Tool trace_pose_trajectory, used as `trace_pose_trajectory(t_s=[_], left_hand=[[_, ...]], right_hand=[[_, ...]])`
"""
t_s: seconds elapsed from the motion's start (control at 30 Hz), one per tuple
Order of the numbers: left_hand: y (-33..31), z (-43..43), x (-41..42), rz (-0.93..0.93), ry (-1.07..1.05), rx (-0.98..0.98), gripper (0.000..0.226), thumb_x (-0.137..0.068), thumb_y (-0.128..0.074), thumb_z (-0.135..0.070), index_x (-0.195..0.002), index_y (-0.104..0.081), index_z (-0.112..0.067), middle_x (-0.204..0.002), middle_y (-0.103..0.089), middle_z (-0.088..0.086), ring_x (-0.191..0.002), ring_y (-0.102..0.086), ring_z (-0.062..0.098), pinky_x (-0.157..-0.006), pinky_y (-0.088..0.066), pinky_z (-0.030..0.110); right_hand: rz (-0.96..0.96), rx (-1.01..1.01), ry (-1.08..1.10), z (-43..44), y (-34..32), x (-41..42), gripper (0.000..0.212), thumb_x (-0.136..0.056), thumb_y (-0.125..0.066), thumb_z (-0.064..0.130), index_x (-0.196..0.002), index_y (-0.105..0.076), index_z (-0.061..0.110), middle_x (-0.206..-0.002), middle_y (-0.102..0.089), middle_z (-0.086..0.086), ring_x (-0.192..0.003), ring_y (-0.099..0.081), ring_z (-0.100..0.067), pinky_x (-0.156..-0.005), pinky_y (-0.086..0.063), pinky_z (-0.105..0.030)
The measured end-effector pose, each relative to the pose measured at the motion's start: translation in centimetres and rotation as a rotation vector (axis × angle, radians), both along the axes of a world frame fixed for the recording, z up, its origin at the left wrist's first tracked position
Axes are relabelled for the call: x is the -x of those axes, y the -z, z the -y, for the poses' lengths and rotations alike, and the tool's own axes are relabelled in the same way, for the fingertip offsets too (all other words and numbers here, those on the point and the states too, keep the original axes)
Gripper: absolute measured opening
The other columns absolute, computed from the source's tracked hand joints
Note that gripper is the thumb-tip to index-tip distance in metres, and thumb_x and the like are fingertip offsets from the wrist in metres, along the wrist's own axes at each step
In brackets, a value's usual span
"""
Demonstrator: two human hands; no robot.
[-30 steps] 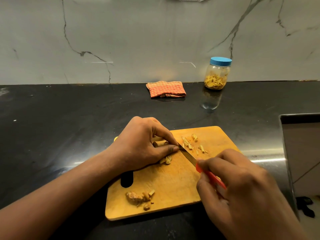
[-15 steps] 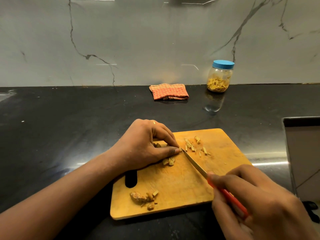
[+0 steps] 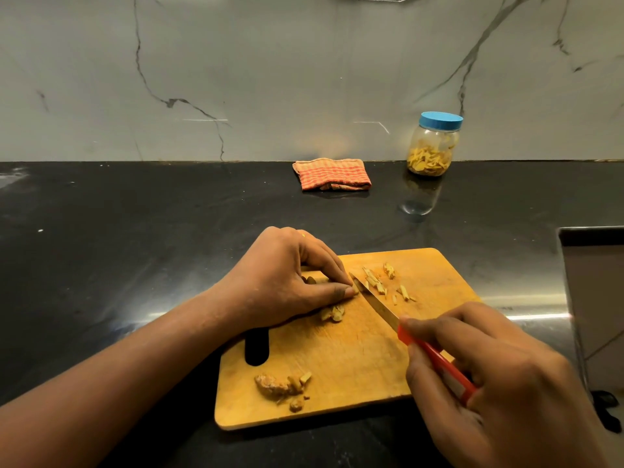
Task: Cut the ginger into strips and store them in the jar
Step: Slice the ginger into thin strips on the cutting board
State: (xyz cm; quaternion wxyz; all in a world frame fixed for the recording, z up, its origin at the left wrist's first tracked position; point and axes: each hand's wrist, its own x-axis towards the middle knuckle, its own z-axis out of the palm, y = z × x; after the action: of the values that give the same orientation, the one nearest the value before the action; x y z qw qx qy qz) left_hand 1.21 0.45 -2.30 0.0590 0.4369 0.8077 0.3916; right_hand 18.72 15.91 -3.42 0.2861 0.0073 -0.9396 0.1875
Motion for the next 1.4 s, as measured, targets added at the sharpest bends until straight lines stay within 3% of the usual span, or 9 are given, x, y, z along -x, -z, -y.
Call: trace_pose_trajectory(t_s=[0.1,0.47,0.67,0.77,0.93,1.17,1.4], left_hand=[[0.0,0.0,0.0,0.012,0.0,0.003,0.007,-0.077,-0.081,-0.03,-0.084,-0.081,-0.03,-0.087,-0.073,-0.019,-0.095,-0.064,-0.002,-0.082,-0.055,0.021],[-0.2,0.0,0.0,0.022,0.006,0.011,0.007,-0.077,-0.081,-0.03,-0.084,-0.081,-0.031,-0.087,-0.073,-0.018,-0.094,-0.064,-0.002,-0.08,-0.053,0.013],[-0.3,-0.1,-0.1,0.014,-0.004,0.021,0.007,-0.077,-0.081,-0.031,-0.083,-0.08,-0.033,-0.087,-0.073,-0.018,-0.095,-0.065,-0.002,-0.082,-0.056,0.019],[-0.3,-0.1,-0.1,0.022,-0.003,0.008,0.007,-0.076,-0.082,-0.029,-0.081,-0.08,-0.033,-0.085,-0.074,-0.018,-0.091,-0.066,-0.003,-0.081,-0.056,0.018],[-0.2,-0.1,-0.1,0.04,-0.011,0.003,0.008,-0.076,-0.082,-0.031,-0.084,-0.081,-0.029,-0.084,-0.075,-0.018,-0.09,-0.068,-0.003,-0.084,-0.056,0.02],[-0.1,-0.1,0.1,0.076,-0.032,0.012,0.011,-0.075,-0.083,-0.033,-0.084,-0.081,-0.028,-0.085,-0.075,-0.017,-0.09,-0.067,-0.003,-0.087,-0.057,0.028],[-0.1,-0.2,0.0,0.071,-0.047,0.005,0.011,-0.075,-0.082,-0.032,-0.085,-0.082,-0.028,-0.083,-0.075,-0.017,-0.087,-0.068,-0.001,-0.084,-0.058,0.029]], right_hand=[[-0.018,0.007,0.005,0.1,-0.1,0.0,0.018,-0.074,-0.065,0.022,-0.086,-0.077,0.015,-0.073,-0.062,0.004,-0.052,-0.051,-0.001,-0.057,-0.041,-0.003],[-0.033,-0.04,0.002,0.2,-0.4,0.2,0.028,-0.077,-0.056,0.029,-0.086,-0.077,0.015,-0.072,-0.063,0.002,-0.052,-0.055,-0.005,-0.058,-0.044,-0.008],[0.08,-0.091,-0.005,0.6,-0.4,0.9,0.027,-0.077,-0.057,0.03,-0.093,-0.075,0.016,-0.076,-0.056,0.002,-0.05,-0.053,-0.008,-0.048,-0.045,-0.013],[0.078,-0.105,0.004,0.9,-0.4,0.7,0.025,-0.07,-0.065,0.023,-0.092,-0.075,0.016,-0.076,-0.055,0.001,-0.047,-0.044,-0.005,-0.051,-0.034,-0.007],[-0.023,-0.054,0.064,0.8,0.1,-0.6,0.018,-0.068,-0.067,0.019,-0.083,-0.077,0.021,-0.073,-0.059,0.003,-0.048,-0.052,-0.008,-0.058,-0.042,-0.015],[-0.058,0.041,0.109,0.5,0.3,-0.4,0.015,-0.072,-0.067,0.023,-0.084,-0.076,0.025,-0.074,-0.059,0.009,-0.056,-0.045,-0.001,-0.059,-0.035,-0.004],[-0.011,0.06,0.052,0.7,0.3,-0.3,0.017,-0.071,-0.068,0.026,-0.086,-0.076,0.029,-0.075,-0.057,0.013,-0.056,-0.041,0.007,-0.057,-0.032,-0.002]])
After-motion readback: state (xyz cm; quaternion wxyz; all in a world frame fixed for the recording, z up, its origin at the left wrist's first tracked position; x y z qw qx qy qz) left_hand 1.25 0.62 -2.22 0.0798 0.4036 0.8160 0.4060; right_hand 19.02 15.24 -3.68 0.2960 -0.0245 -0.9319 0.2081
